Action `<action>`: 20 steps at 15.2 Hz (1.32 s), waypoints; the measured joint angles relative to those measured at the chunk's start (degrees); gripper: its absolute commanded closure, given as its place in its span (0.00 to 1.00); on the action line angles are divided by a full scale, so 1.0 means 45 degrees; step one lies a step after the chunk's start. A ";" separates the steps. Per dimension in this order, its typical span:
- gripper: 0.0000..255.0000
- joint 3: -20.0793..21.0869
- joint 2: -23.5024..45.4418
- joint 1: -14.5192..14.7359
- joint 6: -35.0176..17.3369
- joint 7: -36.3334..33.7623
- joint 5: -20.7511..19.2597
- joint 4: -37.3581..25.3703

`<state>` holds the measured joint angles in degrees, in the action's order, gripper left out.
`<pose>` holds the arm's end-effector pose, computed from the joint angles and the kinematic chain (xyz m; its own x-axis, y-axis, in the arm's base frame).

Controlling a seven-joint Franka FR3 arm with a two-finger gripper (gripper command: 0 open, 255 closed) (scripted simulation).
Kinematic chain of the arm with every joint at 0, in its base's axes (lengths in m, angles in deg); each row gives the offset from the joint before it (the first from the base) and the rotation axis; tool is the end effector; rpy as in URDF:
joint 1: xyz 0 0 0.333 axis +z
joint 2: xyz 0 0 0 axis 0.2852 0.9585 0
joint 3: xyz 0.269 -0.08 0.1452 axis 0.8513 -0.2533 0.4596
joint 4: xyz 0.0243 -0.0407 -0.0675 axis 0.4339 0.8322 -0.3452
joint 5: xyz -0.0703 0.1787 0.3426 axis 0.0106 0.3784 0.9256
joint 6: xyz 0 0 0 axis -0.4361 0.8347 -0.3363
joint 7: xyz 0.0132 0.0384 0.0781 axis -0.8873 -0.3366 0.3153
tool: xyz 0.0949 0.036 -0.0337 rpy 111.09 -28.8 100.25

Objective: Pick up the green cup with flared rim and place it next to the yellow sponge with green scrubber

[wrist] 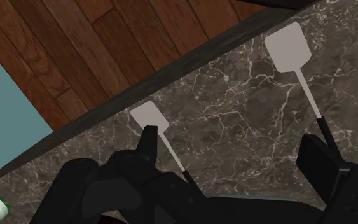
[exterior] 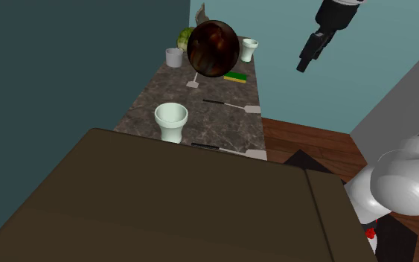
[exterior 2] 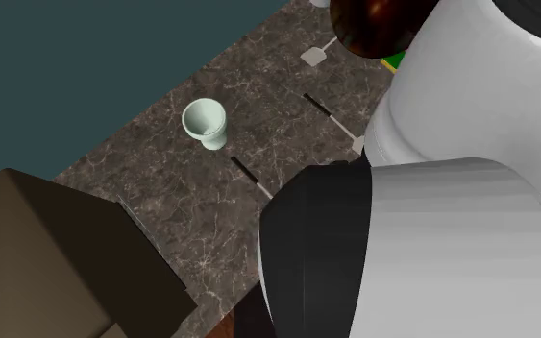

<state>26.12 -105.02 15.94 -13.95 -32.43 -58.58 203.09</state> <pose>0.3290 0.0084 0.6022 0.9865 0.1526 0.0590 0.1409 -0.9758 0.1673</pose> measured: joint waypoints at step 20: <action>0.00 0.3857 0.6778 0.0761 -0.2276 -0.5054 0.0407 -0.2956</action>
<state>43.48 -74.51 19.37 -24.19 -55.18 -56.74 189.79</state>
